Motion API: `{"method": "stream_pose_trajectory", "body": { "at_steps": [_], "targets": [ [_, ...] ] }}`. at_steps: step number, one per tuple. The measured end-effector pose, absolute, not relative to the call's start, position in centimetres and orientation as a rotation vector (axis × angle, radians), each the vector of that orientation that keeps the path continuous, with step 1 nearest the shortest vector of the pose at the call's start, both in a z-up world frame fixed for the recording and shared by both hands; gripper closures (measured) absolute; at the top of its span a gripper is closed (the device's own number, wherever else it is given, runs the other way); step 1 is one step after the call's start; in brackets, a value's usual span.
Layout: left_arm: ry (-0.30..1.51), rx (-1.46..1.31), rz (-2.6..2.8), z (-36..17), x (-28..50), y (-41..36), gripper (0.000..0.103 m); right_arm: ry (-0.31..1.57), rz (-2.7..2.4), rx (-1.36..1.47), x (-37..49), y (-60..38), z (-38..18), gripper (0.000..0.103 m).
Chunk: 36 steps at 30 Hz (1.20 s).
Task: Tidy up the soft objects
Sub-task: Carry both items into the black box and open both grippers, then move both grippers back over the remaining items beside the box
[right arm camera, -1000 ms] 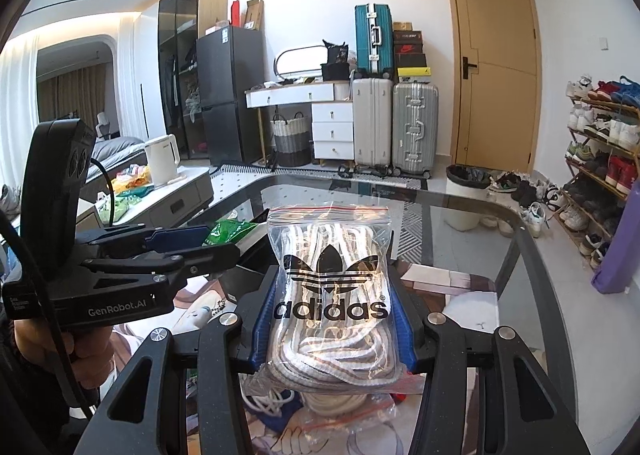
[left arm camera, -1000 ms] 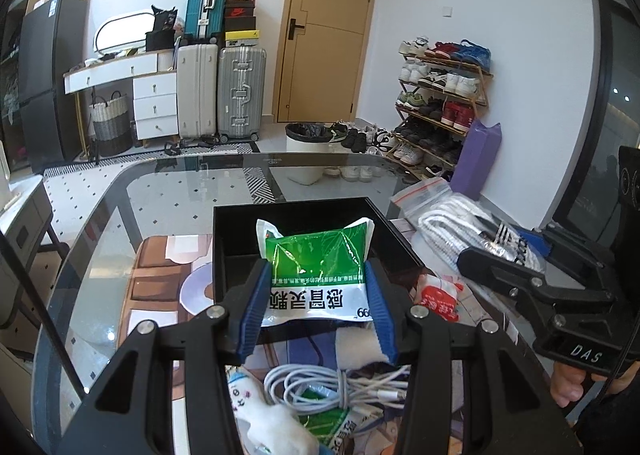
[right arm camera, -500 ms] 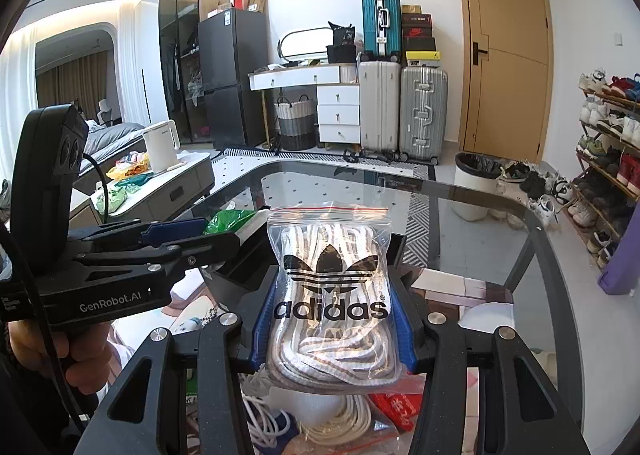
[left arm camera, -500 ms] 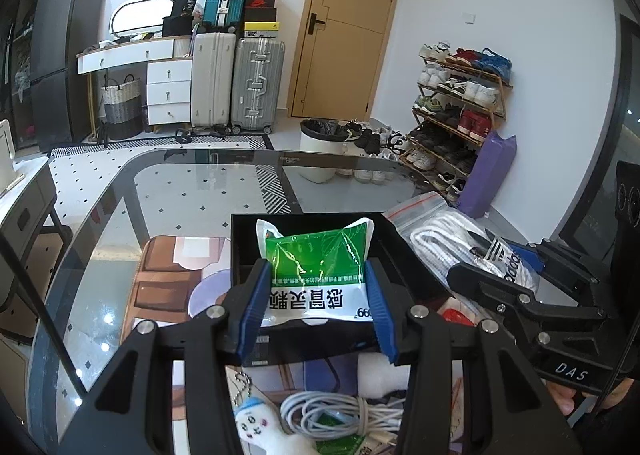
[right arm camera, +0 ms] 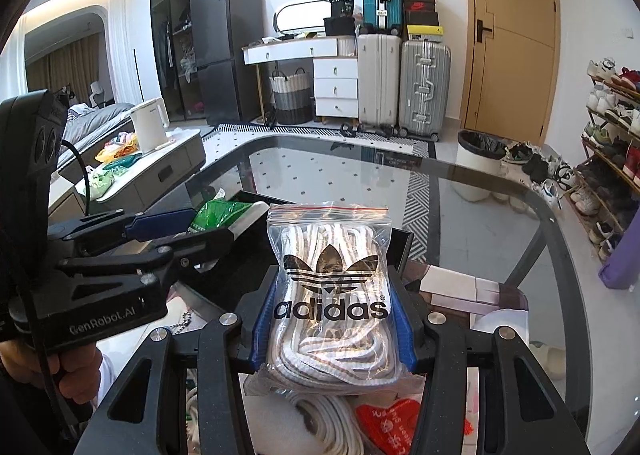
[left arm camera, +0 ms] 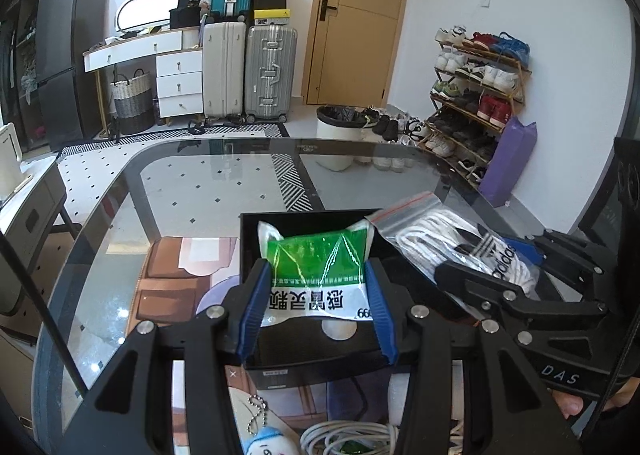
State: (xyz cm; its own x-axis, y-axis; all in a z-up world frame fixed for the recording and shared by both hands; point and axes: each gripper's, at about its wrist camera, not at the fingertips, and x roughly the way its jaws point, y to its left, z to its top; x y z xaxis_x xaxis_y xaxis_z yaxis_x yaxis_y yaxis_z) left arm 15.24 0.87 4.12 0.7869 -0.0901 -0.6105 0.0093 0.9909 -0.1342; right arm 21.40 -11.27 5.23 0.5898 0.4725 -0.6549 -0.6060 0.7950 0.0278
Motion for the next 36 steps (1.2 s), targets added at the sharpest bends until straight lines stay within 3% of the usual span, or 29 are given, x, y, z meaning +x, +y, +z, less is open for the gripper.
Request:
{"method": "stream_pose_trajectory", "body": {
  "at_steps": [4,6,8,10,12,17,36],
  "targets": [
    [0.67,-0.11,-0.047,4.1,15.2,0.7,0.053,0.679,0.658,-0.213,21.4,-10.8,5.2,0.05],
    [0.667,-0.106,-0.04,4.2,15.0,0.8,0.04,0.657,0.641,-0.231,21.0,-11.1,5.4,0.032],
    [0.654,-0.109,-0.036,4.4,14.5,1.2,0.036,0.623,0.625,-0.234,20.5,-11.6,5.9,0.023],
    [0.648,-0.109,-0.035,4.7,14.0,1.4,0.031,0.602,0.618,-0.241,20.0,-12.2,6.3,0.02],
    [0.636,-0.108,-0.018,4.9,13.3,1.6,0.015,0.585,0.608,-0.242,19.2,-13.0,6.7,0.015],
    [0.591,-0.066,-0.017,5.4,11.1,1.3,0.0,0.566,0.607,-0.218,16.9,-14.9,6.8,0.005],
    [0.567,-0.097,0.009,3.4,5.8,2.4,0.0,0.595,0.585,-0.189,13.5,-19.4,5.8,0.001]
  ]
}}
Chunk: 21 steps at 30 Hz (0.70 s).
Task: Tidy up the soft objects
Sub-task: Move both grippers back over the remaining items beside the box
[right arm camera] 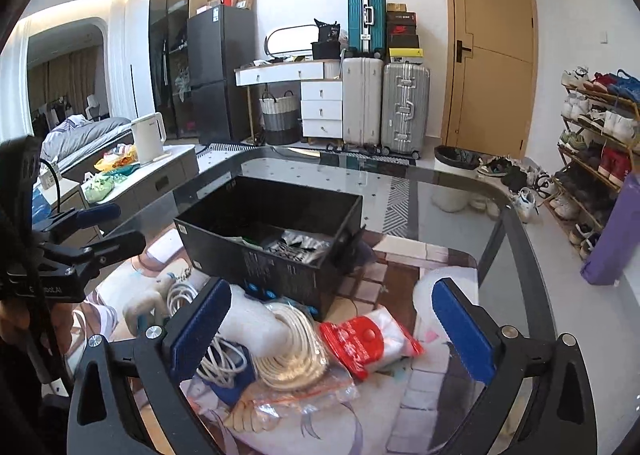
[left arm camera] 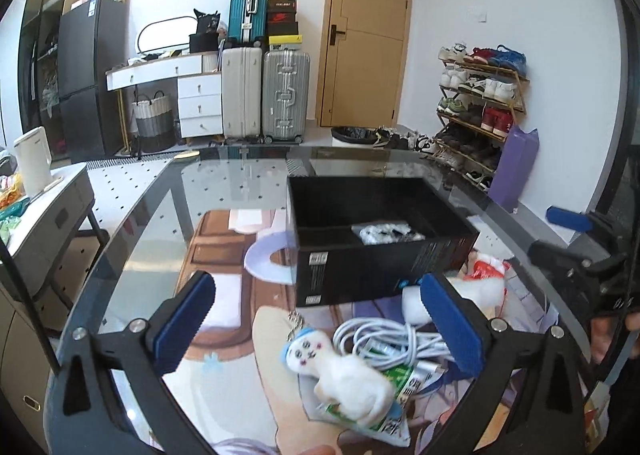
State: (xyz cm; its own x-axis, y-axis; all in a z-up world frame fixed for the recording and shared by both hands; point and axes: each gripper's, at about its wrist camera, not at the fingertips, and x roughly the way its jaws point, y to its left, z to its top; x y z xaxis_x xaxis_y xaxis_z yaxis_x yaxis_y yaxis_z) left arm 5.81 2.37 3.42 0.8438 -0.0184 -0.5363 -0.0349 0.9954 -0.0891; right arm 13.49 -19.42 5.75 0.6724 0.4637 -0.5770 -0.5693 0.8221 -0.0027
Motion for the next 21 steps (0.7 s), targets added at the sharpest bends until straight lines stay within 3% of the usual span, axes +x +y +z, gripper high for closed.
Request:
{"method": "stream_pose_trajectory", "body": {
  "at_steps": [21],
  "targets": [
    [0.626,-0.068,0.024,1.5,5.8,1.9,0.0,0.669,0.599,-0.159,13.8,-18.0,4.0,0.001]
  ]
}}
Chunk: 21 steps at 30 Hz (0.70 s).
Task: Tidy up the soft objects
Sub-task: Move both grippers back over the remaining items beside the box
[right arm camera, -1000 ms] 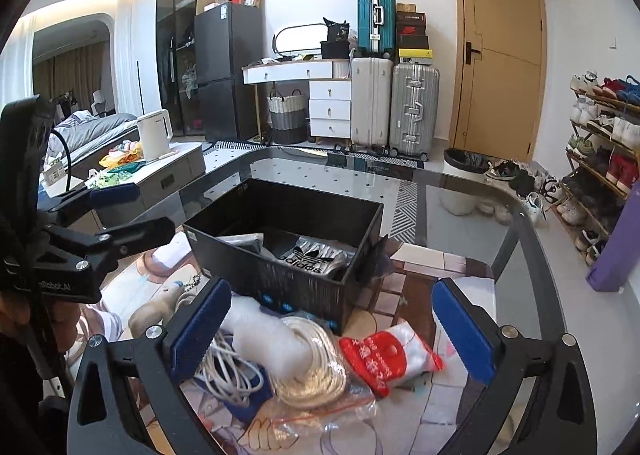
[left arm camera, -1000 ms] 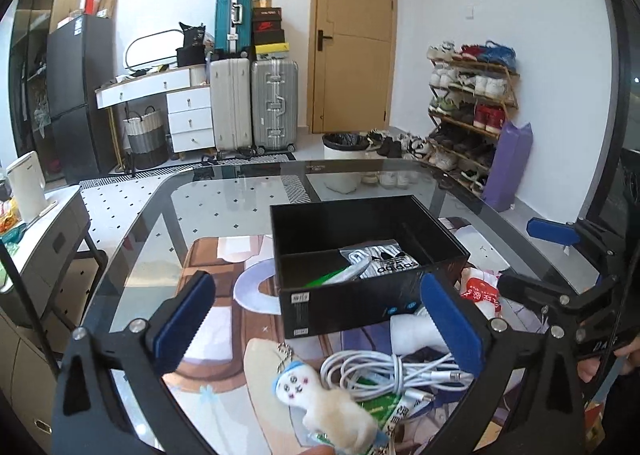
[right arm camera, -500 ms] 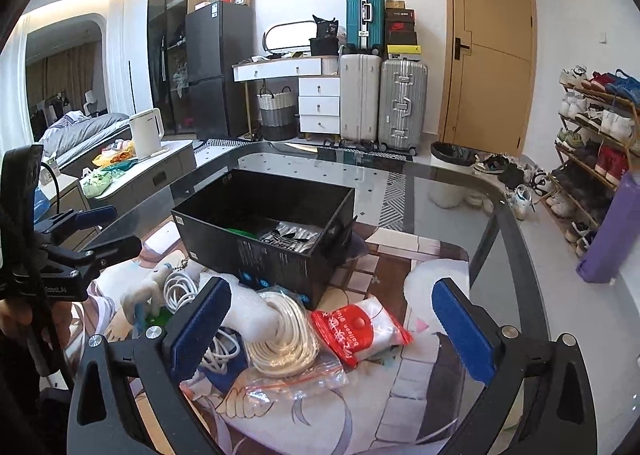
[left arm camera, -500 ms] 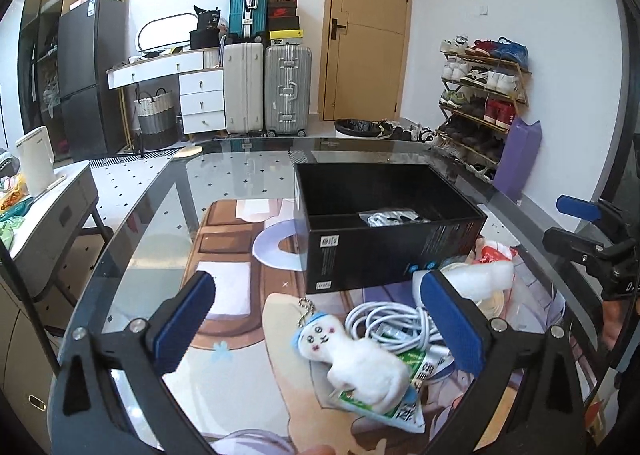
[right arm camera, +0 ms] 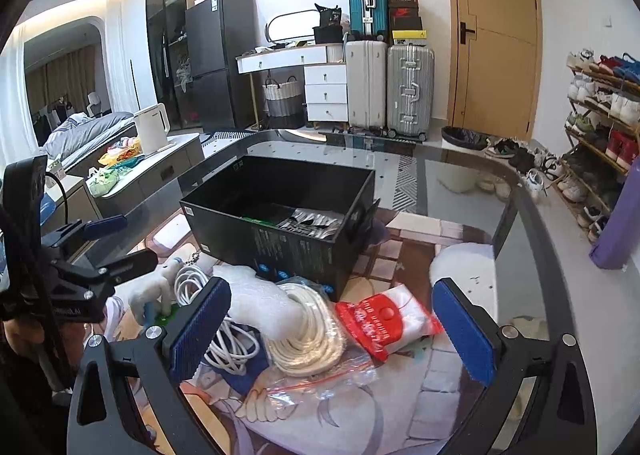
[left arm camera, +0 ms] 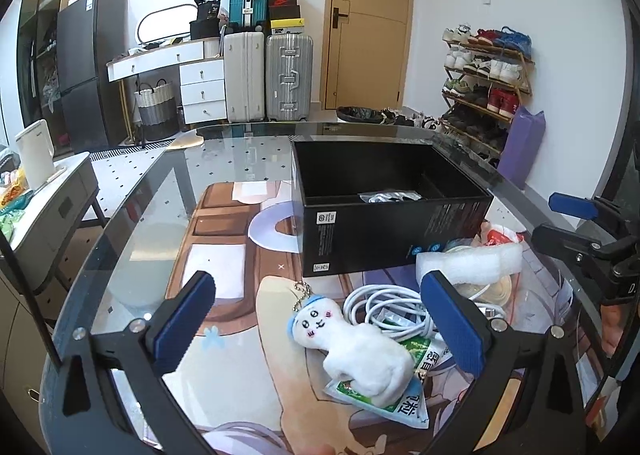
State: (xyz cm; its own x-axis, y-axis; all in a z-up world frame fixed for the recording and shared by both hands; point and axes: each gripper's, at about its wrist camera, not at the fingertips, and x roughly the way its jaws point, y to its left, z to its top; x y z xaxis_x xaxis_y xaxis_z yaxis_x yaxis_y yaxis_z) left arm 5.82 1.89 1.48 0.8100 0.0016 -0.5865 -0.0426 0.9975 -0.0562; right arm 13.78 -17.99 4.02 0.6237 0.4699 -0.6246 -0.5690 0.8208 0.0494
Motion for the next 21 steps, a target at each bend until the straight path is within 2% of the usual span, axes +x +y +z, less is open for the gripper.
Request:
{"method": "stream_pose_trajectory", "body": {
  "at_steps": [21],
  "targets": [
    [0.634,-0.068,0.003,1.8,5.5,1.7,0.0,0.779,0.616,-0.114,14.4,-14.8,1.1,0.001]
  ]
}}
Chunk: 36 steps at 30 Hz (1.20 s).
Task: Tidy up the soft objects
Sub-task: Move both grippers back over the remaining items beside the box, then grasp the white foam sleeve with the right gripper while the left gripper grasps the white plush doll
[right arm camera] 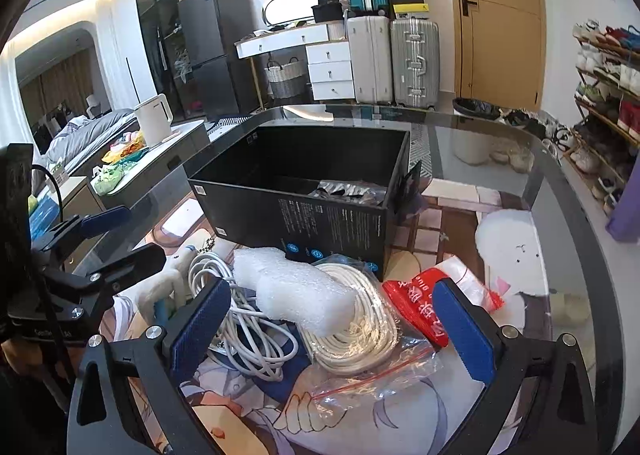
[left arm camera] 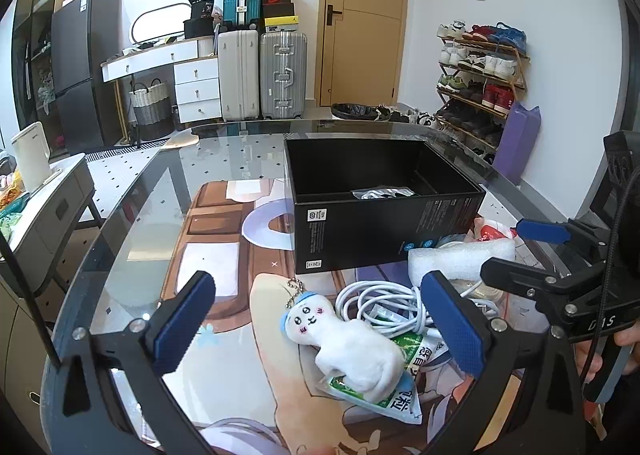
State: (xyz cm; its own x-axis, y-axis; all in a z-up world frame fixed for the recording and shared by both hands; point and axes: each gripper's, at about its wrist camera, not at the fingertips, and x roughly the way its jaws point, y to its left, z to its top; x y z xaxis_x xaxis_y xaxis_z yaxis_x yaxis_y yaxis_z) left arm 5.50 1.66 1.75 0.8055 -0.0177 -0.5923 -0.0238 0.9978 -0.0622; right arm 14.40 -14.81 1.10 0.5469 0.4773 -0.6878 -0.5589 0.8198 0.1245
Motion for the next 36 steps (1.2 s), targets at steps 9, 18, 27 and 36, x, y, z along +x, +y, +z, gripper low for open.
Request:
{"method": "stream_pose_trajectory", "body": {
  "at_steps": [9,18,27,36],
  "targets": [
    [0.636,-0.065,-0.002,1.6,5.5,1.6,0.0,0.821,0.575,-0.088,14.9,-14.4,0.1,0.001],
    [0.637,-0.061,-0.004,1.6,5.6,1.6,0.0,0.823,0.616,-0.076,14.7,-14.1,0.2,0.011],
    [0.643,-0.053,-0.014,1.5,5.6,1.5,0.0,0.822,0.655,-0.08,14.4,-13.7,0.1,0.029],
    [0.647,-0.05,-0.017,1.5,5.6,1.4,0.0,0.816,0.696,-0.076,13.9,-13.5,0.2,0.054]
  ]
}}
